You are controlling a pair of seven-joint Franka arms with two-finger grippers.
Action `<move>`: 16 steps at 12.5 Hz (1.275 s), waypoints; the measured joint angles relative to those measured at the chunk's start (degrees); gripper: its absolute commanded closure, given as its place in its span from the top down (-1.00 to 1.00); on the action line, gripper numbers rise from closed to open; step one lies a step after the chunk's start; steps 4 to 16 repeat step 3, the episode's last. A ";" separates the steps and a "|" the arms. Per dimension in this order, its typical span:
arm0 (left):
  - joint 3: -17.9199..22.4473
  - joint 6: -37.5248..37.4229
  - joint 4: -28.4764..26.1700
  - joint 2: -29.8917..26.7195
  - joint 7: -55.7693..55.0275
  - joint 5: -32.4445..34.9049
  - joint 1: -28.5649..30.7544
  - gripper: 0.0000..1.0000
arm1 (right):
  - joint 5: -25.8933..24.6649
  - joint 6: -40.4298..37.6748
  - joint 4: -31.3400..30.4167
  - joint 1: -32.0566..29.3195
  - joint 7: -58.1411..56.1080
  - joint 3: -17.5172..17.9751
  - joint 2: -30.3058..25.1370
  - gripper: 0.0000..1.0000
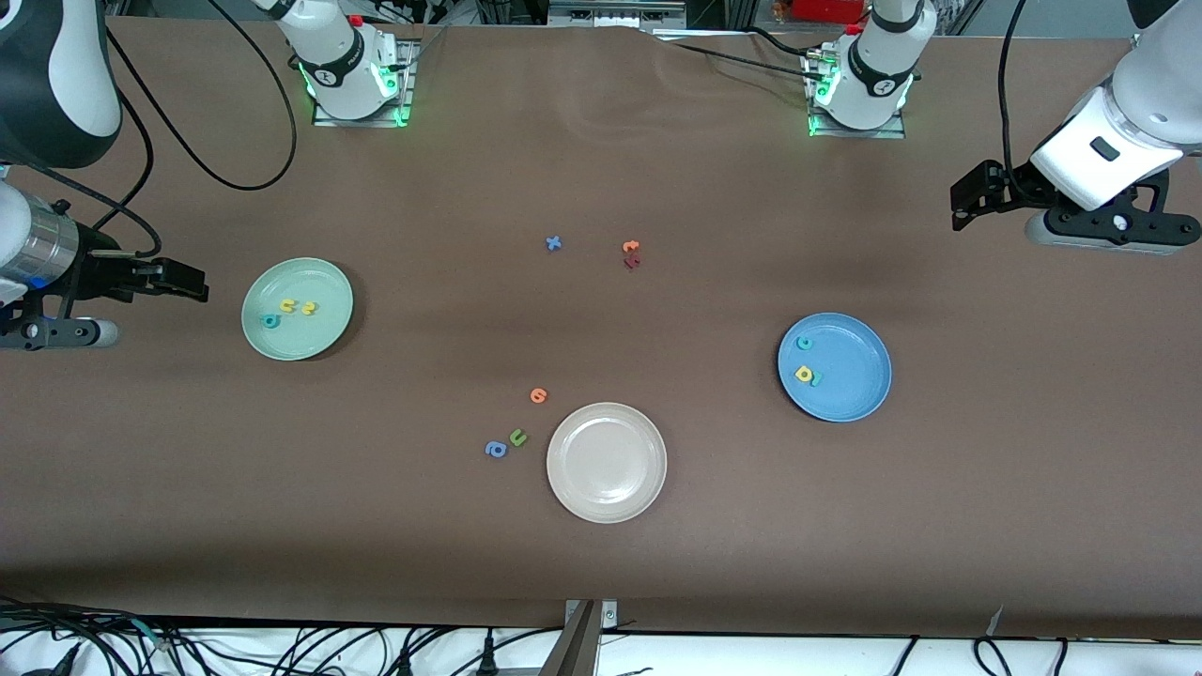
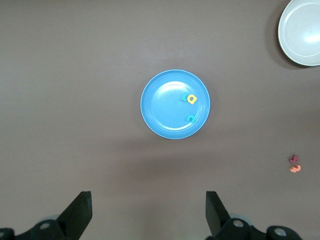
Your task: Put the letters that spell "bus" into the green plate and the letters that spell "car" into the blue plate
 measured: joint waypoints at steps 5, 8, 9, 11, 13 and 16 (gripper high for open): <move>0.00 0.00 0.00 0.00 0.00 0.00 0.00 1.00 | 0.00 0.13 0.00 0.04 0.04 0.27 0.00 0.98; 0.00 0.00 0.00 0.00 0.00 0.00 0.00 1.00 | 0.00 0.13 0.00 0.04 0.04 0.27 0.00 0.98; 0.00 0.00 0.00 0.00 0.00 0.00 0.00 1.00 | 0.00 0.13 0.00 0.04 0.04 0.27 0.00 0.98; 0.00 0.00 0.00 0.00 0.00 0.00 0.00 1.00 | 0.00 0.13 0.00 0.04 0.04 0.27 0.00 0.98; 0.00 0.00 0.00 0.00 0.00 0.00 0.00 1.00 | 0.00 0.13 0.00 0.04 0.04 0.27 0.00 0.98; 0.00 0.00 0.00 0.00 0.00 0.00 0.00 1.00 | 0.00 0.13 0.00 0.04 0.04 0.27 0.00 0.98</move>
